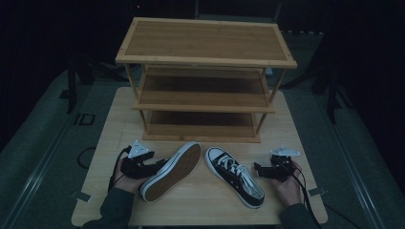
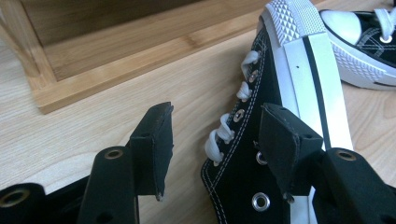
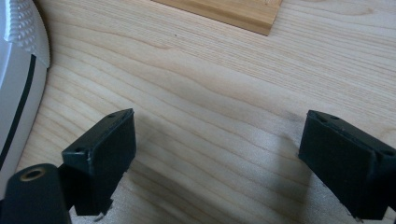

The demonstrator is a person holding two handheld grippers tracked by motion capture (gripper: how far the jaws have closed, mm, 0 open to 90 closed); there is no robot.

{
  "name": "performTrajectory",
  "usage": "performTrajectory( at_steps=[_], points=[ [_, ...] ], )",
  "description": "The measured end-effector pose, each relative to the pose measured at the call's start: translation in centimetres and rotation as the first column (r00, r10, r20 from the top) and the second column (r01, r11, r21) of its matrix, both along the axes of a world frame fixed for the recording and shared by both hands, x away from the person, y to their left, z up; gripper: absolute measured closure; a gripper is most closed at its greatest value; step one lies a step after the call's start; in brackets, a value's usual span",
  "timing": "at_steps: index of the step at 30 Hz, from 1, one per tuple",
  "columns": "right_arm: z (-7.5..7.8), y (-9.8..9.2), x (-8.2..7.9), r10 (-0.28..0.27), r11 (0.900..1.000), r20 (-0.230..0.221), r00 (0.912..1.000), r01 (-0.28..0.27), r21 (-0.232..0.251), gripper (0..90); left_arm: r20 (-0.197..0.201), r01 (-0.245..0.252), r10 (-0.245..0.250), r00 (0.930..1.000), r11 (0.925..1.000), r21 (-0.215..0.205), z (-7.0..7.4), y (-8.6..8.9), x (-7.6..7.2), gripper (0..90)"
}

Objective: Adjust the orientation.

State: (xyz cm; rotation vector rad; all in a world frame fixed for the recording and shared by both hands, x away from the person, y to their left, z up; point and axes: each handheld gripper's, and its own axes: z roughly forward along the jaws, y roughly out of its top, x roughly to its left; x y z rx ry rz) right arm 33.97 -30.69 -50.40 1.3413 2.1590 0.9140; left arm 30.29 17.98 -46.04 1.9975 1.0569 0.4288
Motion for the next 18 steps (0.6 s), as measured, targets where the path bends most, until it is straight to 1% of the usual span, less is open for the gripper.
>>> performTrajectory(
  at_steps=[2, 4, 5, 9, 13, 15, 18],
  points=[
    [0.0, 0.0, 0.0, 0.0, 1.0, 0.0, 1.0, 0.0, 0.0, 10.4, 0.006, 0.004, -0.004, 1.0, 1.0, 0.002, 0.1, -0.2, -0.3, 46.9],
    [0.0, 0.0, 0.0, 0.0, 1.0, 0.0, 1.0, 0.0, 0.0, 10.4, 0.01, 0.008, -0.008, 0.9999, 0.9999, -0.008, 0.2, -0.4, -0.6, 47.8],
    [0.0, 0.0, 0.0, 0.0, 1.0, 0.0, 1.0, 0.0, 0.0, 10.5, 0.012, 0.013, -0.013, 0.9998, 0.9999, -0.008, 0.3, -0.4, -0.7, 47.9],
    [0.0, 0.0, 0.0, 0.0, 1.0, 0.0, 1.0, 0.0, 0.0, 10.4, 0.018, 0.045, -0.044, 0.9989, 0.9986, -0.029, 0.6, -1.1, -1.6, 47.8],
    [0.0, 0.0, 0.0, 0.0, 1.0, 0.0, 1.0, 0.0, 0.0, 10.5, 0.027, 0.068, -0.068, 0.9973, 0.9973, -0.025, 1.1, -1.9, -2.6, 47.6],
    [0.0, 0.0, 0.0, 0.001, 1.0, 0.0, 1.0, -0.001, 0.0, 10.5, 0.037, 0.08, -0.08, 0.9961, 0.9967, -0.008, 1.3, -2.3, -3.1, 47.6],
    [0.0, 0.0, 0.0, 0.001, 1.0, 0.0, 1.0, -0.001, 0.0, 10.5, 0.042, 0.097, -0.097, 0.9944, 0.9953, 0.001, 1.7, -2.9, -3.7, 47.6]
  ],
)
